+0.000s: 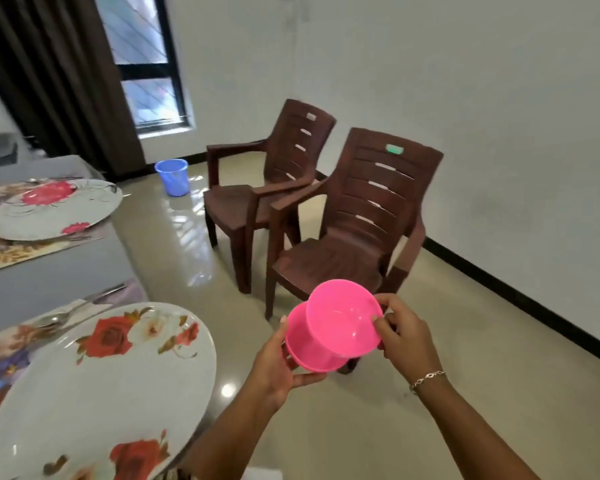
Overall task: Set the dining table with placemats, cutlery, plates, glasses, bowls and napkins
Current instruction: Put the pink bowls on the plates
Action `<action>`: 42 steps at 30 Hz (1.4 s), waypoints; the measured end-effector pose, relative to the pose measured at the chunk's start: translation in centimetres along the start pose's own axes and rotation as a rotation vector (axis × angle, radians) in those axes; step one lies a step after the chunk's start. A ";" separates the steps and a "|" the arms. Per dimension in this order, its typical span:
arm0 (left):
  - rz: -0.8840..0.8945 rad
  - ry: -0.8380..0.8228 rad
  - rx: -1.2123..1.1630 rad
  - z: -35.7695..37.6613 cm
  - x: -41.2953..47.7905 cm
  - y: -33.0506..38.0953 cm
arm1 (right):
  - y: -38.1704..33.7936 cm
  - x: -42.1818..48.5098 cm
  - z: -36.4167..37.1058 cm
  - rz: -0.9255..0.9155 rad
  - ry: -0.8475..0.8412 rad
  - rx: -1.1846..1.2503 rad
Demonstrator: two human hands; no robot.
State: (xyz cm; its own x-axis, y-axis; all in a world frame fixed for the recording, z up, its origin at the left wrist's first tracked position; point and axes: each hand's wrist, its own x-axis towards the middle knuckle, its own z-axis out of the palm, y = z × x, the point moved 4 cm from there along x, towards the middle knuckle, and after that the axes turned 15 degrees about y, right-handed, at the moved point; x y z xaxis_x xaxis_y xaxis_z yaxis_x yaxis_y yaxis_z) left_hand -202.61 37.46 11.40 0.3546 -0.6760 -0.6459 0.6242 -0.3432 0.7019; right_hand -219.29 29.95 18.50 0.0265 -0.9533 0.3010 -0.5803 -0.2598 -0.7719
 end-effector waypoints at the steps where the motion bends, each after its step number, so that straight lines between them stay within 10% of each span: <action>1: 0.008 0.033 -0.024 0.1 0.9 0.8 | 0.1 1.8 1.1 -0.016 -0.022 0.017; 18: 0.253 0.702 -0.654 -2.2 9.2 10.8 | -9.1 20.6 22.6 -0.416 -0.738 0.293; 33: 0.519 1.391 -1.363 -18.0 -1.6 6.7 | -21.4 2.4 40.7 -0.686 -1.401 0.252; 42: 0.595 1.497 -1.481 -21.7 -4.0 6.6 | -23.2 -6.3 46.4 -0.914 -1.545 0.046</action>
State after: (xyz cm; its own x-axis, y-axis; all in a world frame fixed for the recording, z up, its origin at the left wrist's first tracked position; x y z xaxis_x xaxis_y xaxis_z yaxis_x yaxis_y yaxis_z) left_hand -184.84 52.09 12.11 0.3236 0.6304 -0.7056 -0.0585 0.7576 0.6501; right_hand -168.25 34.81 8.56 0.9673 0.2210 -0.1241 0.0728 -0.7112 -0.6992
